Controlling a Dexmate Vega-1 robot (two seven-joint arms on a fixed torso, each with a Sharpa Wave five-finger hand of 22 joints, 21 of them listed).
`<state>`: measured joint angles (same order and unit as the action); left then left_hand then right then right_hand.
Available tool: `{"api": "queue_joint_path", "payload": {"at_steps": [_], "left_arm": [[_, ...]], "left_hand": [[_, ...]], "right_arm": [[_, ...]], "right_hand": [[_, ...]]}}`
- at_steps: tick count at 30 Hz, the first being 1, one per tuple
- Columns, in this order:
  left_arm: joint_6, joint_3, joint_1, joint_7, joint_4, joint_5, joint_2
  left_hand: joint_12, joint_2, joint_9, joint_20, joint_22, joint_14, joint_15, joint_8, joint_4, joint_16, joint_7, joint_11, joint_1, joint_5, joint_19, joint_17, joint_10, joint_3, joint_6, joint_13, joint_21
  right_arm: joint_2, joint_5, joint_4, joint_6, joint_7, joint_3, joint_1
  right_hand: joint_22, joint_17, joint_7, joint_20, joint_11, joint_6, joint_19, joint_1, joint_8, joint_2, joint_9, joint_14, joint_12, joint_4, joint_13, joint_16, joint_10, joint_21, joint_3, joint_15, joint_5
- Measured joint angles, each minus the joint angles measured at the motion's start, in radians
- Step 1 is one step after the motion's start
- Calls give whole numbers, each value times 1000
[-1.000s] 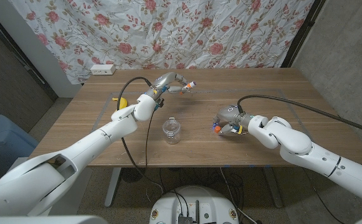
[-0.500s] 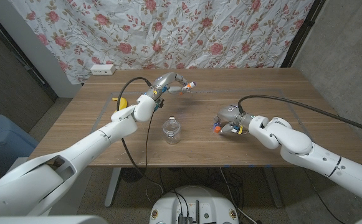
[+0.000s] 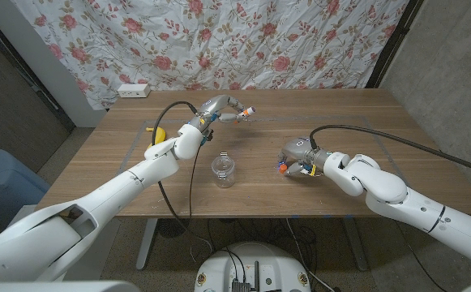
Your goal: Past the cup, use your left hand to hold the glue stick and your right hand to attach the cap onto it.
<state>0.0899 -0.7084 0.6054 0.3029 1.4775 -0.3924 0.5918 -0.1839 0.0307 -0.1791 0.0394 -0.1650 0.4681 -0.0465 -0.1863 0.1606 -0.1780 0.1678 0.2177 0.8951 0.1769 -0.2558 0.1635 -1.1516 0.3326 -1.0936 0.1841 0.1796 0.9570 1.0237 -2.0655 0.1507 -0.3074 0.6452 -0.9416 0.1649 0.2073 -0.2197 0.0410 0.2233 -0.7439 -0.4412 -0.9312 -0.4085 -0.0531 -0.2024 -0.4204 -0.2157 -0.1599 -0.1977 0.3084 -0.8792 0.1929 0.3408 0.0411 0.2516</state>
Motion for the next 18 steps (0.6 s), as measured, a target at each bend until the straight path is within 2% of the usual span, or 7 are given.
{"api": "queue_joint_path", "payload": {"at_steps": [6, 8, 10, 17, 18], "left_arm": [[-5, 2, 5, 2, 8, -2, 2], [-7, 3, 7, 2, 10, -2, 3], [-7, 3, 7, 2, 11, -2, 3], [-8, 4, 10, 3, 15, -3, 4], [-8, 4, 11, 3, 16, -3, 4]], "left_hand": [[0, 0, 0, 0, 0, 0, 0, 0, 0, 0, 0, 0, 0, 0, 0, 0, 0, 0, 0, 0, 0], [0, 0, 0, 0, 0, 0, 0, 0, 0, 0, 0, 0, 0, 0, 0, 0, 0, 0, 0, 0, 0], [0, 0, 0, 0, 0, 0, 0, 0, 1, 0, 0, 0, 0, 0, 0, 0, 0, -1, 0, 0, 0], [0, 0, 0, 0, 0, 0, 0, 0, 1, 0, 0, 0, 0, -1, 0, 0, 0, -1, 0, -1, 0], [0, 0, 0, 0, 0, 0, 0, 0, 1, 0, 0, 0, 0, -1, 0, 0, 0, -1, 0, -1, 0]], "right_arm": [[-2, 0, 6, -3, 9, 0, 0], [-2, 0, 7, -5, 14, 0, 0], [-2, 0, 8, -5, 16, 0, -1], [-1, 0, 11, -7, 29, 0, -6], [-1, 0, 11, -7, 33, 0, -6]], "right_hand": [[0, 1, -2, 5, 1, -27, -5, -2, -10, 2, 0, -18, 0, 1, 0, 8, -28, 0, -7, 7, 0], [0, 5, 2, 6, -3, -37, -6, -13, -10, 12, 0, -22, 0, 0, 0, 8, -32, 0, -8, 3, 0], [0, 5, -2, 5, 2, -40, -13, -28, -13, -3, 0, -23, 0, 0, 0, 13, -37, 0, -8, 2, 0], [0, 5, 0, 5, 2, -61, -20, -29, -17, -3, 0, -39, 0, 3, 0, 20, -59, 0, -17, 7, 0], [0, 7, 0, 5, -2, -64, -20, -38, -17, 7, 0, -43, 0, 1, 0, 20, -63, 0, -18, 3, 0]]}}
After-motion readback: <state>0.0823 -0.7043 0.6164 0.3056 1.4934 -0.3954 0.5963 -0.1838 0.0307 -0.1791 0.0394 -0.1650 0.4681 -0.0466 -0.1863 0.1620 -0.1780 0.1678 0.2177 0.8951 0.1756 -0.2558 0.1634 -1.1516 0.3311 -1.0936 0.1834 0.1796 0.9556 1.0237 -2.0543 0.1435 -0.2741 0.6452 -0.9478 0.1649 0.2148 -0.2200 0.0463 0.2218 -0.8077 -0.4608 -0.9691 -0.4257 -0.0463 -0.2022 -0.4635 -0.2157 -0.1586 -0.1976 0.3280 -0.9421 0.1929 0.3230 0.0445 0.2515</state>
